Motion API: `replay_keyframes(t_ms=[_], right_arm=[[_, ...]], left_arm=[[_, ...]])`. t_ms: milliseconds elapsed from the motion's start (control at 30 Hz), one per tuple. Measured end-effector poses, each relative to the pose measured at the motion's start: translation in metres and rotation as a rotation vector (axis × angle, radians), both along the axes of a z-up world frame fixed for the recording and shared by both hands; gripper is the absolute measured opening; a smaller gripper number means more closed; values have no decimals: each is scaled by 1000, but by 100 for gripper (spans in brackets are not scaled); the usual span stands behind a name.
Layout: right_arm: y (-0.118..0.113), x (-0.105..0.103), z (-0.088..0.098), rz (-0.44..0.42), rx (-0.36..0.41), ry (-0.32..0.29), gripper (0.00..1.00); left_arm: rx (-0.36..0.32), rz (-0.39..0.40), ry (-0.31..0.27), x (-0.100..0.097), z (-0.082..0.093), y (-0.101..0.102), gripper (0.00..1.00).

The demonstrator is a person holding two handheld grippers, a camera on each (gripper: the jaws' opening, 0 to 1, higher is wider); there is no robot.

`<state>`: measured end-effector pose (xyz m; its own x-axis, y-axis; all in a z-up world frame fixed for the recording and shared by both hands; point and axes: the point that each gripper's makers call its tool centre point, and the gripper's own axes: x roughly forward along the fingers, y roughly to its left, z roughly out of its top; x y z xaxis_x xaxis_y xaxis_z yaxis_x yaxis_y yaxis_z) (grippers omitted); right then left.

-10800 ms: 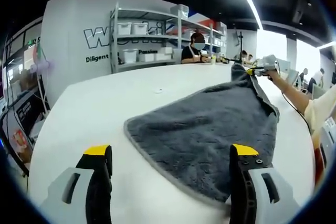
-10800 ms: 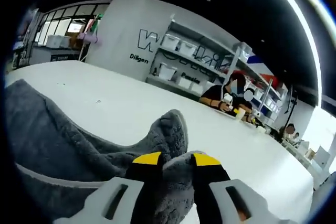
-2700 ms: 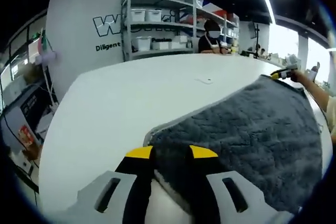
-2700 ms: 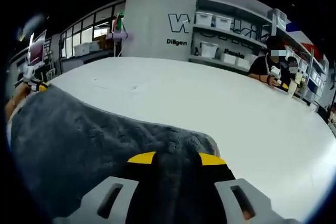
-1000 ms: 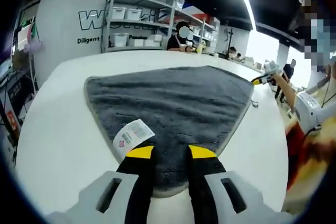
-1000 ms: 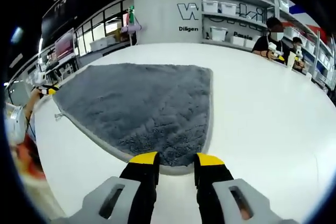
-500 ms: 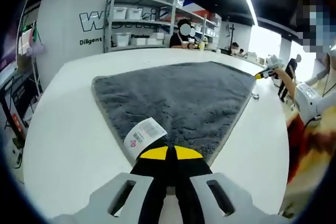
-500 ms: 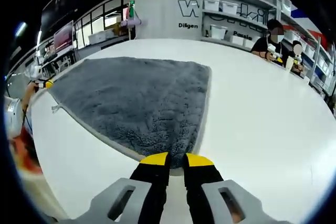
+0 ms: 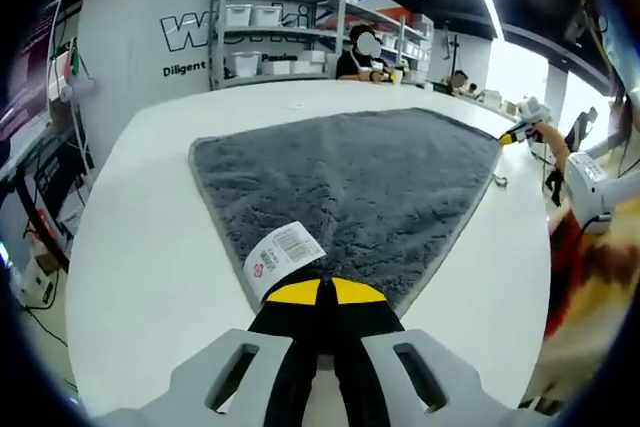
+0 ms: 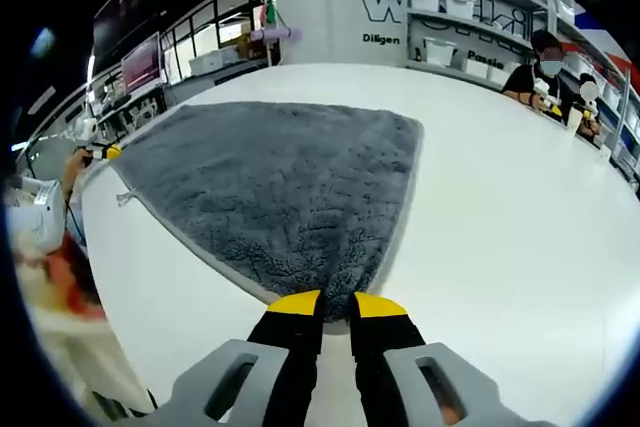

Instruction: Fold the towel on the table until its edges align and the towel forms a compact rectangular stack.

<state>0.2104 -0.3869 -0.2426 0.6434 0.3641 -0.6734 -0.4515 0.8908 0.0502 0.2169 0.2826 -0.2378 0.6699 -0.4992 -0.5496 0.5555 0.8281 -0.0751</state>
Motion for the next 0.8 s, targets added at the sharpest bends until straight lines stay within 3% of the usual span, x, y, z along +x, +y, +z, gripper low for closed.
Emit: replay_keyframes(t_ms=[500,633,800], right_arm=[[13,-12,0,45,-14,20,10],[12,-9,6,60,-5,-22,19],[23,-11,19,137,45,-101,22]], left_arm=[[-49,26,28,-6,0,3,5],[-70,15,4,-10,9,1,17],[-113,-27,-57,-22,31,-3,24]])
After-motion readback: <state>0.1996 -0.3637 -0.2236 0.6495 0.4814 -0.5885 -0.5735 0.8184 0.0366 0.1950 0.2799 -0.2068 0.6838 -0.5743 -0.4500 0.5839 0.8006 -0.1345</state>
